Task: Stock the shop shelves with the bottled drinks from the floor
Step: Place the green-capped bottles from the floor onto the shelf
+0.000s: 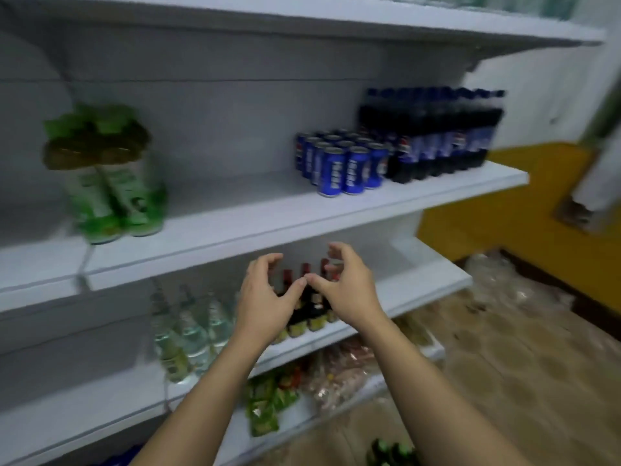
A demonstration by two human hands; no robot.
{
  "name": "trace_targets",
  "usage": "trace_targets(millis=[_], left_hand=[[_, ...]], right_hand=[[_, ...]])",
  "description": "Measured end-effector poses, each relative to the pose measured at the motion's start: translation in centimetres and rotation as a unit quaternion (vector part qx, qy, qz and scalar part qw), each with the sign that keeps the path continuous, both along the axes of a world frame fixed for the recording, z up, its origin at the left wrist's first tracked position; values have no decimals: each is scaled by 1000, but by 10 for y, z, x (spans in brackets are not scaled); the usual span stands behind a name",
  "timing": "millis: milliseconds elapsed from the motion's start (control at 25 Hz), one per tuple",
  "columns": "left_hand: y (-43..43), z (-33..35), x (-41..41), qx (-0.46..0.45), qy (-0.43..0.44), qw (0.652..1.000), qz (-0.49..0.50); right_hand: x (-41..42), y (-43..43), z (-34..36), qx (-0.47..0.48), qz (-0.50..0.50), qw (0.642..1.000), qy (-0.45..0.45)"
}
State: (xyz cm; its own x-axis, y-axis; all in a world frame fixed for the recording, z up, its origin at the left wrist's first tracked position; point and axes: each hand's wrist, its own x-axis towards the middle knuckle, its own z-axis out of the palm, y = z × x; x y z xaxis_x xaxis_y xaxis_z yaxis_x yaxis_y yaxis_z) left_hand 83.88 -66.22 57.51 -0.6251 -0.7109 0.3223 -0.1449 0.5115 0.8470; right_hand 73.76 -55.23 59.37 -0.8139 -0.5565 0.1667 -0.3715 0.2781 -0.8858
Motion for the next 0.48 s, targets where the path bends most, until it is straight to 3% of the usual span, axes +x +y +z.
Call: trace_targets(millis=[240, 480], left_hand=[[143, -45, -64, 11, -63, 989, -136], [216, -96, -108, 5, -161, 955, -247]], right_hand=[[-30, 163, -57, 35, -109, 992, -58], [-42, 260, -115, 49, -203, 967, -145]])
